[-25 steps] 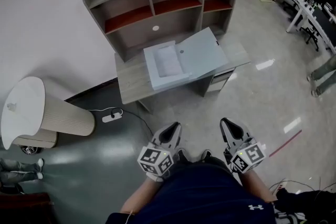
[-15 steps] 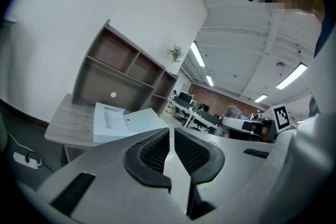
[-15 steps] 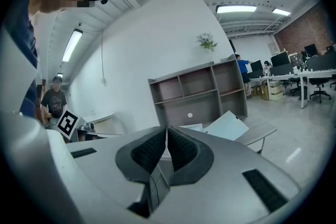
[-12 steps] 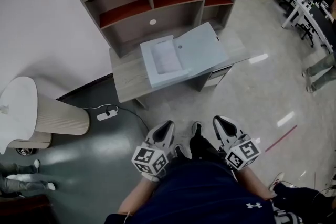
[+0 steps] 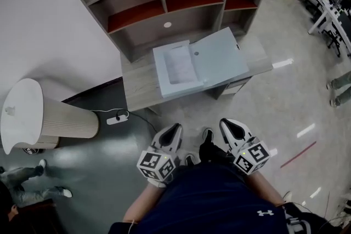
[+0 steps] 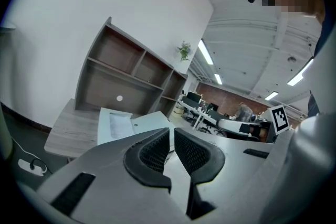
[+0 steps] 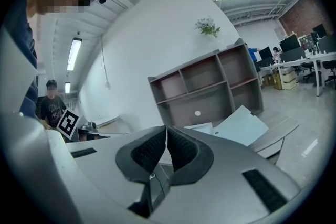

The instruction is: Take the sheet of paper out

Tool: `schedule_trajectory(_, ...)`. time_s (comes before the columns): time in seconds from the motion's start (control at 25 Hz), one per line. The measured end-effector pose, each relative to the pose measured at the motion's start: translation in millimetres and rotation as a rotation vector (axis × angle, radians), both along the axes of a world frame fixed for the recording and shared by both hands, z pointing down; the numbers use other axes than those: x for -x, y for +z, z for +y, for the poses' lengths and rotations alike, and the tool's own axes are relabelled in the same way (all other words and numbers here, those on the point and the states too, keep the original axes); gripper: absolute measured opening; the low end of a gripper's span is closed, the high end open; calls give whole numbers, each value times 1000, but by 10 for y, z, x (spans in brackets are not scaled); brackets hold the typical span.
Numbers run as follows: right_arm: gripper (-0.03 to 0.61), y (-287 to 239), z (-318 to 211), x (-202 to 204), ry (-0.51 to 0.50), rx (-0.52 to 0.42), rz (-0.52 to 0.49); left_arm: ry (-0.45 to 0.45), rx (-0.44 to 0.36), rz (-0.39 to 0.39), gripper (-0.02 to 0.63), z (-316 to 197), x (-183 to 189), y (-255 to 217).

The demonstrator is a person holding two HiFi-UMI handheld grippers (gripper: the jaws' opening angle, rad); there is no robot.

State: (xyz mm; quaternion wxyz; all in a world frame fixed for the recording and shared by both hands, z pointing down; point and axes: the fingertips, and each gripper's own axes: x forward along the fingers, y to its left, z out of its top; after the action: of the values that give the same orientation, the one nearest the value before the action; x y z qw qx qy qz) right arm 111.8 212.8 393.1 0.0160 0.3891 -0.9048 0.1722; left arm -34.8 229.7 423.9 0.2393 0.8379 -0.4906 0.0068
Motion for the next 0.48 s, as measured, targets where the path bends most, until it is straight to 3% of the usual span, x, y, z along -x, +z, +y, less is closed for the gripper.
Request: schedule_trajectory(0.48,18,22,-1124,-235,-114,26,-37,-98,3,-43,40,-900,-247,-92)
